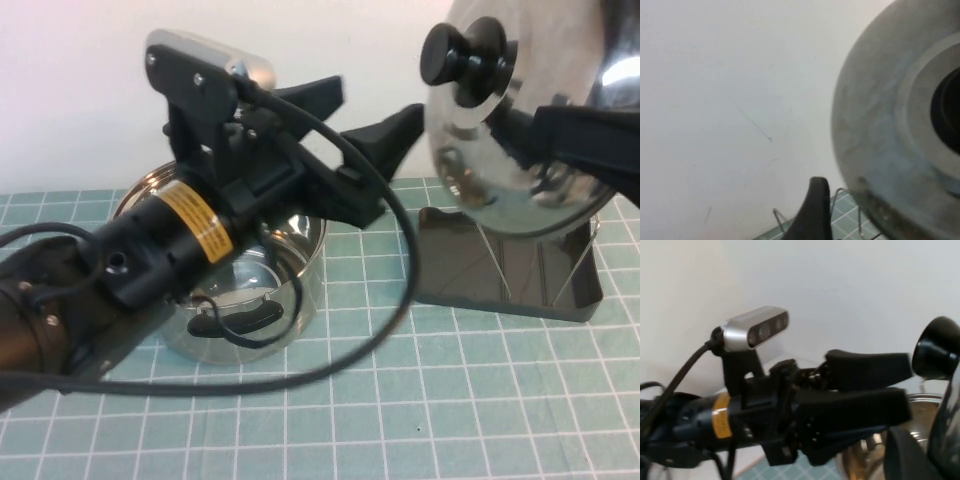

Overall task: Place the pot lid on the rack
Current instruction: Place the pot lid on the pot rack

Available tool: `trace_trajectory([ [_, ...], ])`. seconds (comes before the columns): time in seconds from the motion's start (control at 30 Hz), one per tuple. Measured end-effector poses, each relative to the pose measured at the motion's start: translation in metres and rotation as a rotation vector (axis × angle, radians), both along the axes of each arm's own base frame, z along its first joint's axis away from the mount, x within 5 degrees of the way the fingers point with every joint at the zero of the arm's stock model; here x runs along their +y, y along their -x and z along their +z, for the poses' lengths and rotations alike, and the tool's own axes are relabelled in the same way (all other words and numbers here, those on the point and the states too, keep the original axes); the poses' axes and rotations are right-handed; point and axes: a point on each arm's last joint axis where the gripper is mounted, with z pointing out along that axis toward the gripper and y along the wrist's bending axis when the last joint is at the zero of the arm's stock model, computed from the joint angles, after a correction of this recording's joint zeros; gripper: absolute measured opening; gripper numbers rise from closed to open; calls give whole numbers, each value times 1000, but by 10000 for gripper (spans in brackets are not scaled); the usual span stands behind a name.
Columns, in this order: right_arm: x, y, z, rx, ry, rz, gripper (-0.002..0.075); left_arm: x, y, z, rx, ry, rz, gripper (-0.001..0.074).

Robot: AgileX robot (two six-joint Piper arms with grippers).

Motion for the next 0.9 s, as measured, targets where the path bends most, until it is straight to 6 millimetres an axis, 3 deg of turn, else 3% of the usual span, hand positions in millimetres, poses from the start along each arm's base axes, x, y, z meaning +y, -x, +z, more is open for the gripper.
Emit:
trace_trajectory([
  [0.13, -5, -8, -2, -58, 58, -100, 84, 13, -6, 0, 7, -53, 62, 620],
  [0.23, -11, -17, -4, -100, 118, -211, 84, 19, -4, 3, 1, -79, 72, 548],
  [0.37, -18, -35, -16, -91, 185, -326, 84, 21, 4, 8, -41, -149, 50, 341],
  [0.47, -18, -55, -38, -42, 242, -341, 84, 22, 10, 10, -64, -216, 23, 130],
  [0.53, -18, -70, -59, 13, 286, -350, 84, 22, 15, 11, -65, -241, -2, 55],
  [0.7, -18, -95, -101, 135, 355, -360, 84, 23, 28, 13, -55, -306, -69, 7],
  [0.9, -11, -120, -116, 130, 381, -308, 83, 30, 30, 13, -9, -361, -17, 2],
])
